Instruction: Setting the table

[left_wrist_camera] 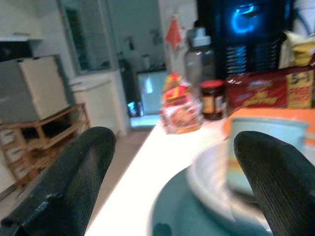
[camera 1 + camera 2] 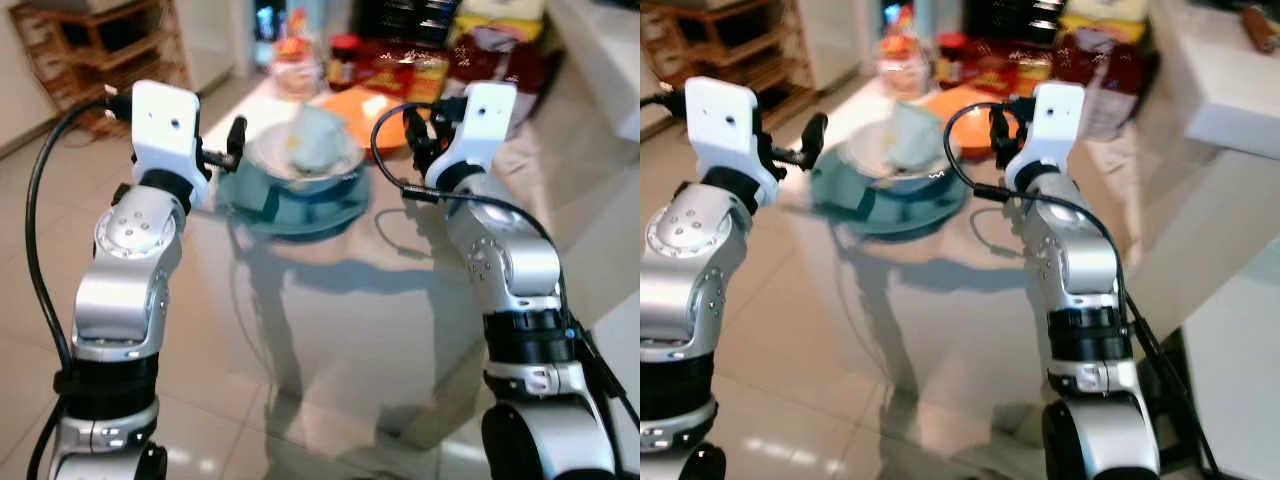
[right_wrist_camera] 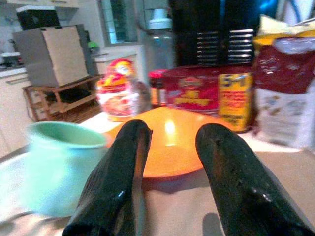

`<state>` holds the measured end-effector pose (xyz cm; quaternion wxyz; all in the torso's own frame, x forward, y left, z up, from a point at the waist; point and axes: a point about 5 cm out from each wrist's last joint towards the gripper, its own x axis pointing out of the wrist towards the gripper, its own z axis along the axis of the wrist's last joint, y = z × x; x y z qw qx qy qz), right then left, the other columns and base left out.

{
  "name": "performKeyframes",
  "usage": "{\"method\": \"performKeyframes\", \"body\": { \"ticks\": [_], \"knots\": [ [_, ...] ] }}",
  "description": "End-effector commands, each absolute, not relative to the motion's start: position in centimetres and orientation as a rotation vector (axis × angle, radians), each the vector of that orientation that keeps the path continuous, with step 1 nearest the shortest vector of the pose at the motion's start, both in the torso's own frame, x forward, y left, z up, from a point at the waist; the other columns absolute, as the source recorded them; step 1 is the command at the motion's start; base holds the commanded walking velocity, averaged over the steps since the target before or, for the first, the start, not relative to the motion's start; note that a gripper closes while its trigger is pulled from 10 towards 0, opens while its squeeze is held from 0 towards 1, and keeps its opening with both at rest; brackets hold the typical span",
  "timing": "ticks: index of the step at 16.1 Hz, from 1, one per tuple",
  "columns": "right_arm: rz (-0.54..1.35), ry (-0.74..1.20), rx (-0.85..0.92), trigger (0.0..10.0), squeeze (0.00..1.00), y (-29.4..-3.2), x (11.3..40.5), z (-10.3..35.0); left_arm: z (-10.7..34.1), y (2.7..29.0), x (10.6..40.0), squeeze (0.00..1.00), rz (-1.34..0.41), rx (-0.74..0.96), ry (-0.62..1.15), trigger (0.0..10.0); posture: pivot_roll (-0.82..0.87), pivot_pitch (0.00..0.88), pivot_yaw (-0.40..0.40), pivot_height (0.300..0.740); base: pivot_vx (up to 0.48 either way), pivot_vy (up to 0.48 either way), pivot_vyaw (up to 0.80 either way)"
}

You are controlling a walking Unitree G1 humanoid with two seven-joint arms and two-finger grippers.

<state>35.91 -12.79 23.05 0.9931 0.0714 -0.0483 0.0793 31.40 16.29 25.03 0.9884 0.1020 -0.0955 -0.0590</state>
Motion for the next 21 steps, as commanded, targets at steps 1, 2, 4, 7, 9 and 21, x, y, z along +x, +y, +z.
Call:
{"method": "performKeyframes", "body": {
  "ticks": [1,2,4,7,9,21],
  "knots": [
    [0.14,-0.09,0.152,10.0,0.0,-13.2,36.1,23.3,25.6,15.9,31.2,0.0,-0.145,0.22,-0.206,10.0,0.11,0.01,-0.053,0.74,0.469,0.0,0.0],
    [0.136,-0.083,0.165,10.0,0.0,-13.2,36.1,23.2,25.7,15.9,31.2,0.0,-0.149,0.224,-0.206,10.0,0.11,0.012,-0.055,0.74,0.45,0.0,0.0],
    [0.126,-0.071,0.187,10.0,0.0,-13.5,36.1,23.0,25.5,15.3,30.9,0.0,-0.203,0.274,-0.212,10.0,0.1,0.013,-0.055,0.74,0.0,0.0,0.0],
    [0.096,-0.019,0.243,10.0,1.0,-14.4,36.3,22.6,25.5,14.0,30.1,0.0,-0.324,0.281,-0.232,10.0,0.1,0.013,-0.057,0.74,0.0,0.0,0.0],
    [0.057,0.006,0.266,10.0,1.0,-15.2,36.6,22.5,25.7,13.6,29.5,0.0,-0.386,0.282,-0.251,10.0,0.1,0.008,-0.063,0.74,0.0,0.0,0.0],
    [0.061,0.175,0.425,10.0,1.0,-16.8,41.1,22.7,25.7,13.2,28.7,0.0,-0.488,0.301,-0.238,10.0,0.12,0.0,-0.081,0.74,0.0,0.0,0.0]
  ]
}}
